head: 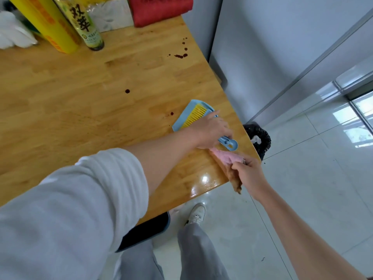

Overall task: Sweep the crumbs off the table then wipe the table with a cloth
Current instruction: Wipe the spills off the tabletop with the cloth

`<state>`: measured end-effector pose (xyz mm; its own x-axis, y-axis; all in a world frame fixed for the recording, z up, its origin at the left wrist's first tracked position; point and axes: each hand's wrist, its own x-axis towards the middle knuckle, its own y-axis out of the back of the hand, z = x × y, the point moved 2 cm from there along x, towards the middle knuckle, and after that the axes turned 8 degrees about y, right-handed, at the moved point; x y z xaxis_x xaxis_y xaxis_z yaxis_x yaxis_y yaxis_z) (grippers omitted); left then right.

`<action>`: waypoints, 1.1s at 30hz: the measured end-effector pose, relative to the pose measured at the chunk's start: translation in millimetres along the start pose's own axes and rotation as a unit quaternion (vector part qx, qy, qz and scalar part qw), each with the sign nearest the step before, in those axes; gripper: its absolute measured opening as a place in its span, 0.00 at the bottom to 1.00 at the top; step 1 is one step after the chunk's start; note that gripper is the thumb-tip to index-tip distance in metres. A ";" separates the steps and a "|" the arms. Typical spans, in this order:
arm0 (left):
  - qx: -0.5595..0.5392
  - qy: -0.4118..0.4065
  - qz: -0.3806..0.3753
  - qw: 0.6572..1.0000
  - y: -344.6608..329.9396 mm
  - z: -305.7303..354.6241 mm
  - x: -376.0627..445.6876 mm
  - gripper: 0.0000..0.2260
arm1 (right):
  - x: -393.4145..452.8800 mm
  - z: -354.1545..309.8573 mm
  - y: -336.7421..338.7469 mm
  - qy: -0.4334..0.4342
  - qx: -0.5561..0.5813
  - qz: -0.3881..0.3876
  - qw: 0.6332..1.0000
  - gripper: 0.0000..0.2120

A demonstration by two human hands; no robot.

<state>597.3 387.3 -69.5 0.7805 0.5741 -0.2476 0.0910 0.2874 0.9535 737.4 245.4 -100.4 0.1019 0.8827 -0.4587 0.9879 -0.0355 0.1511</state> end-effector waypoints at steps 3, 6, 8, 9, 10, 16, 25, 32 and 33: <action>-0.001 0.044 -0.001 0.999 10.9 -30.1 -42.8 0.18 | -2.1 -8.5 -22.5 -0.015 0.026 -0.012 0.999 0.10; 0.003 0.081 -0.016 0.997 13.7 -59.8 -94.2 0.17 | -4.2 -17.2 -45.8 -0.020 0.023 -0.014 0.999 0.11; 0.001 0.102 -0.043 0.994 8.8 -77.5 -137.9 0.17 | -10.7 -21.4 -65.8 -0.029 0.032 -0.006 0.999 0.11; -0.002 0.109 -0.056 0.992 4.9 -83.3 -155.0 0.17 | -12.2 -23.0 -72.2 -0.037 0.039 0.008 0.999 0.11; -0.009 0.115 -0.068 0.991 -2.0 -88.6 -176.4 0.17 | -16.9 -23.4 -82.3 -0.044 0.048 0.026 0.998 0.11; -0.020 0.139 -0.112 0.984 -37.1 -103.0 -278.1 0.16 | -42.6 -28.0 -157.1 -0.026 0.052 0.054 0.997 0.12; 0.051 0.147 -0.148 0.977 -78.8 -124.5 -360.9 0.19 | -69.1 -25.9 -211.7 -0.016 0.048 0.050 0.997 0.09; 0.053 0.172 -0.248 0.952 -51.9 -100.0 -319.7 0.22 | -60.5 -26.9 -140.5 -0.025 0.032 0.154 0.987 0.12; 0.025 0.183 -0.224 0.957 -45.9 -96.3 -306.9 0.22 | -56.8 -28.7 -125.3 -0.023 0.023 0.167 0.985 0.10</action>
<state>294.0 271.8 -53.9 0.3879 0.6344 -0.6686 0.4028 0.5358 0.7421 604.4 213.2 -68.2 0.4272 0.7961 -0.4286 0.9021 -0.3431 0.2617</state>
